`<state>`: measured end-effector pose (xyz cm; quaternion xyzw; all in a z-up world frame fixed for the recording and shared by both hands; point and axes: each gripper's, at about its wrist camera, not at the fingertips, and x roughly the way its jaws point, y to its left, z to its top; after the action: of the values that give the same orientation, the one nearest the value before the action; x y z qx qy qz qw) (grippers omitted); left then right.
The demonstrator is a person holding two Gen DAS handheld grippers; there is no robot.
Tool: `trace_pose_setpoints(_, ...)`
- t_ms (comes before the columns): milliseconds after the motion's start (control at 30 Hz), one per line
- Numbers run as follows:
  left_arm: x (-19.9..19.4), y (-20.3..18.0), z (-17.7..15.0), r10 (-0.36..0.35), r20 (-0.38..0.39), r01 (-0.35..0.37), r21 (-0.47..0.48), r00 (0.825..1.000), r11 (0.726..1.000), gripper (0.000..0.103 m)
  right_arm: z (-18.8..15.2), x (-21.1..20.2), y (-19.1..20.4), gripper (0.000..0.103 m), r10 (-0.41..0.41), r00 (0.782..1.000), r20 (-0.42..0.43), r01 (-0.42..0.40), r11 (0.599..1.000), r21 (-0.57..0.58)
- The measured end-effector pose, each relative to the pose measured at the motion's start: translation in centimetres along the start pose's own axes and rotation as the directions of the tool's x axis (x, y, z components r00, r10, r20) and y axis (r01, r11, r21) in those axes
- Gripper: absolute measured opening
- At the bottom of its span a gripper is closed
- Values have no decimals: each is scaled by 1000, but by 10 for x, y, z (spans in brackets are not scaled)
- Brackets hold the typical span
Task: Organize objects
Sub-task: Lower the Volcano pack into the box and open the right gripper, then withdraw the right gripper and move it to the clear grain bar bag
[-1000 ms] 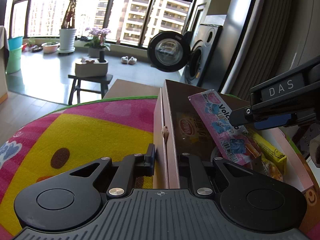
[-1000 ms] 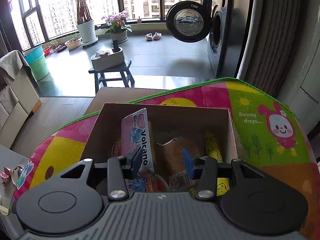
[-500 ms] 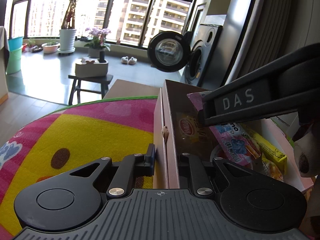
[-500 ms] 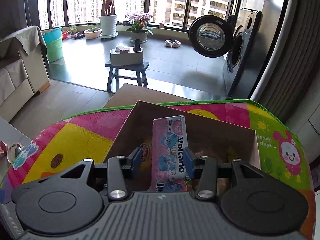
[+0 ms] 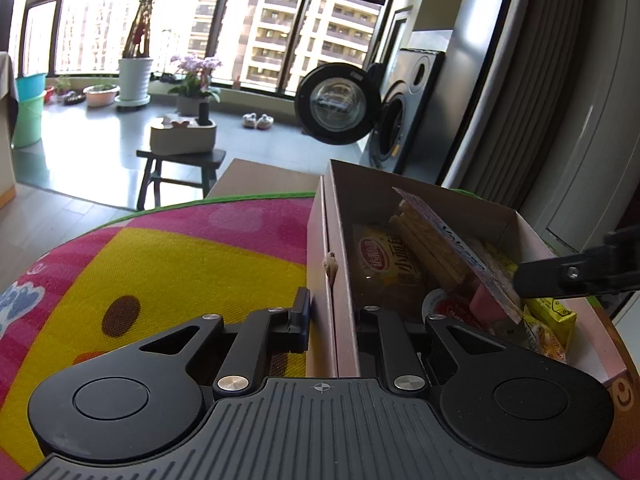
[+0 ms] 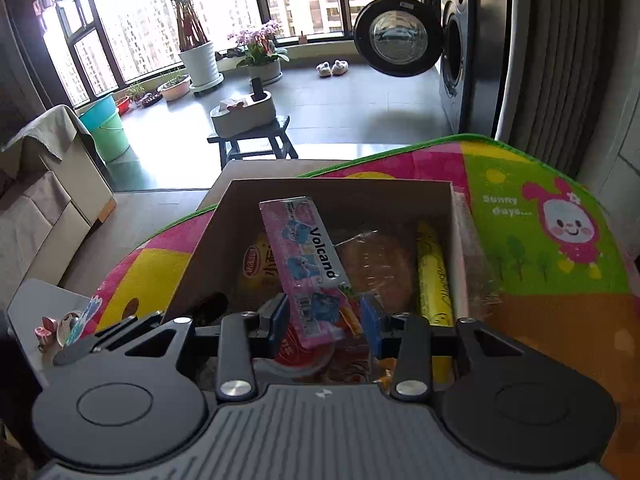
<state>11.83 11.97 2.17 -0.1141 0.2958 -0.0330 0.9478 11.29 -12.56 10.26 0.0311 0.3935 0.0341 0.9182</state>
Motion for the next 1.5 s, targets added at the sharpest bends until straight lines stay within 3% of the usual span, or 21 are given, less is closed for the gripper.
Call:
trace_pose_setpoints(133,0,0,0,1,0,-1,1,1000,1000,16,-39,-47,-14,88,-21,995,96,35,988,-148)
trace_pose_setpoints(167,-1,0,0,2,0,-2,2,1000,1000,16,-50,-53,-15,92,-22,994,107,43,980,-195)
trace_pose_setpoints(300,0,-1,2,16,-13,-16,19,1000,1000,16,-83,-35,-20,92,-23,998,58,40,950,-310)
trace_pose_setpoints(433,2,-18,10,98,-43,-94,76,994,993,15,-85,-3,-43,64,39,999,19,-34,976,-214)
trace_pose_setpoints(533,15,-42,19,134,-67,-124,142,989,982,14,-79,7,-69,64,86,995,46,-79,988,-136)
trace_pose_setpoints(733,70,-98,44,94,-95,-73,208,991,976,15,-72,18,-112,67,-34,990,137,46,995,-86)
trace_pose_setpoints(800,82,-110,48,133,-83,-108,249,988,962,17,-73,17,-121,74,-41,988,150,50,997,-56)
trace_pose_setpoints(867,88,-113,47,203,-71,-174,293,977,940,42,-76,13,-125,85,-31,984,173,38,999,-37)
trace_pose_setpoints(933,90,-106,43,206,-69,-176,299,976,938,56,-79,9,-128,88,-15,982,190,22,999,-33)
trace_pose_setpoints(1067,83,-98,40,224,-53,-198,300,973,933,59,-77,9,-133,98,-4,979,204,6,1000,-12)
trace_pose_setpoints(1333,76,-88,38,225,-39,-209,253,974,945,57,-74,17,-136,99,-19,980,199,22,1000,-10)
trace_pose_setpoints(1500,65,-75,34,223,-37,-210,214,974,954,58,-74,-11,-139,99,93,972,216,-94,996,-3)
